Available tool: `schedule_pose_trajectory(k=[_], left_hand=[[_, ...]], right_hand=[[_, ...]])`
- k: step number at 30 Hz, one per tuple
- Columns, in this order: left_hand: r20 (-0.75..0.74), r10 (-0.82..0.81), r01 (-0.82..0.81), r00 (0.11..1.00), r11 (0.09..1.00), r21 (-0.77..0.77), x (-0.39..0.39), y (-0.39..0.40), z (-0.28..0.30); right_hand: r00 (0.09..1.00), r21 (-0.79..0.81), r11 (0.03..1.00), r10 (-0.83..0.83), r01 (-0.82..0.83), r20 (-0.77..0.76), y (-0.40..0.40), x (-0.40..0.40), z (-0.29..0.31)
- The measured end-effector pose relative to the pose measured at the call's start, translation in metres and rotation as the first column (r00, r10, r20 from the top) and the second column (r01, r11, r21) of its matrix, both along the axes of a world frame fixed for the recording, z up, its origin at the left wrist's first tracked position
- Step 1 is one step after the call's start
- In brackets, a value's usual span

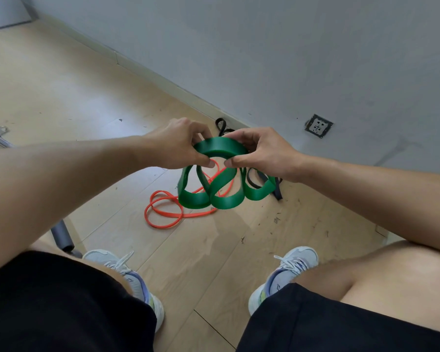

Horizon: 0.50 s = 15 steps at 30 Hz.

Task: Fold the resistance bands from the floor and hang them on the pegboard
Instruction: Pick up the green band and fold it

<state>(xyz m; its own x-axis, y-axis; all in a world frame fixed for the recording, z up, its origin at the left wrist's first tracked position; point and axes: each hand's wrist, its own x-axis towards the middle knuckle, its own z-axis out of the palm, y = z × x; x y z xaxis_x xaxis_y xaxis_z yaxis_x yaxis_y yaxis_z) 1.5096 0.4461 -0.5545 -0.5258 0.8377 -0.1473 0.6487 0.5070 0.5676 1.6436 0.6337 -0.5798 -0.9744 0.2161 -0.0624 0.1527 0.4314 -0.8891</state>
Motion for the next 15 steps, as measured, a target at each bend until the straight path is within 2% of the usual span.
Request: schedule_pose_trajectory(k=[4, 10, 15], left_hand=[[0.031, 0.048, -0.05, 0.998, 0.996, 0.068, 0.004, 0.0, 0.01], [0.048, -0.003, -0.003, 0.999, 0.992, 0.124, 0.013, 0.0, 0.026], [0.091, 0.053, -0.069, 0.994, 0.98, 0.187, 0.009, -0.001, 0.032]], right_hand=[[0.998, -0.021, 1.0, 0.021, -0.019, 0.064, 0.004, 0.003, -0.003], [0.986, 0.021, 0.996, 0.082, -0.086, 0.147, 0.001, 0.001, -0.01], [0.981, 0.04, 0.997, 0.053, -0.062, 0.188, -0.004, -0.002, -0.015]])
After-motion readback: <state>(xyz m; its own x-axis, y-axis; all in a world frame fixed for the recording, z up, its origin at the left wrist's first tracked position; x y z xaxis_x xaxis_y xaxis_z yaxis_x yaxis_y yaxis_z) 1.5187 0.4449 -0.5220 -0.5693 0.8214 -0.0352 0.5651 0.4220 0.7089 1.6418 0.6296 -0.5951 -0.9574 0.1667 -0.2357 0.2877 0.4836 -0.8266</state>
